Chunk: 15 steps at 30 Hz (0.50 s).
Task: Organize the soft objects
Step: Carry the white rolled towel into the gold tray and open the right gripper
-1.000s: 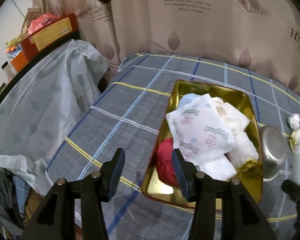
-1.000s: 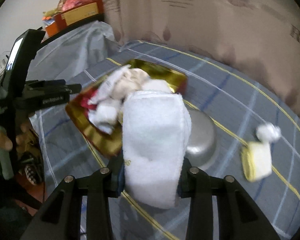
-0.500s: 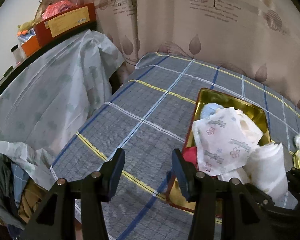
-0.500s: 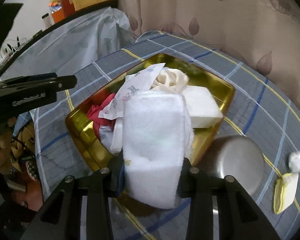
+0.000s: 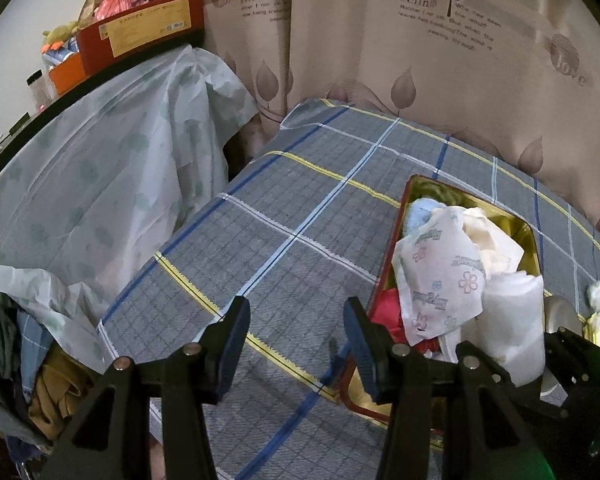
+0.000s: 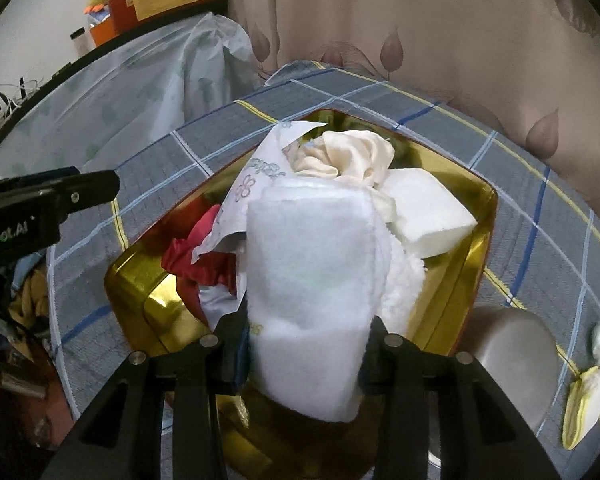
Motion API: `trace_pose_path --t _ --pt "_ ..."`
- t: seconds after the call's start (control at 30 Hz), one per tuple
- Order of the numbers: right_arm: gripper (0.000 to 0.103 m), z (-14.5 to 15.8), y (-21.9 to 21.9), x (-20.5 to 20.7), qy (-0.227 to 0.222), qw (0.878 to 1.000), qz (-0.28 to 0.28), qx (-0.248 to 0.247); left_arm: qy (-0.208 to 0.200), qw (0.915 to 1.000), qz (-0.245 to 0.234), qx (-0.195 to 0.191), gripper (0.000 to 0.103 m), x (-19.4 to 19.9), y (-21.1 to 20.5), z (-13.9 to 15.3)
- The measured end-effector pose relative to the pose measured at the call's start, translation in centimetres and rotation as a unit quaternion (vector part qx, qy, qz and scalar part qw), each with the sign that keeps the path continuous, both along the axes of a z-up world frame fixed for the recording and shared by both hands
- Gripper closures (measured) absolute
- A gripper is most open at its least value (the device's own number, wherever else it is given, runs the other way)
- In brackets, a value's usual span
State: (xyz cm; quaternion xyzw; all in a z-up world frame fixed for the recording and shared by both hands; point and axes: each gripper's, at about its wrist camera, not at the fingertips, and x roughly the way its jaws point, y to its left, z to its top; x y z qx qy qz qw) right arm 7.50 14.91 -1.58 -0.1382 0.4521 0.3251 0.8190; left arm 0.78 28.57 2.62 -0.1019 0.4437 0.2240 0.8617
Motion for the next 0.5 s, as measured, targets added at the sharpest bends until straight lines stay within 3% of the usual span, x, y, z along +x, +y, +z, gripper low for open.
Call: trace_pose_path --t 0.13,0.2,0.5 --pt "0.054 0.6 -0.5 -0.4 0.002 1.000 -0.007 0.015 0.002 1.0000 0.003 -0.008 0.053 -0.1 0.1 -0.2" --pt "0.039 1.0 -0.9 -0.7 0.004 1.000 -0.009 0.024 0.003 1.0000 0.005 -0.006 0.053 -0.1 0.2 -0.2" --pt "0.032 3.2 -1.1 -2.8 -0.035 0.999 0.008 0.019 0.004 1.0000 0.003 -0.007 0.053 -0.2 0.0 -0.3"
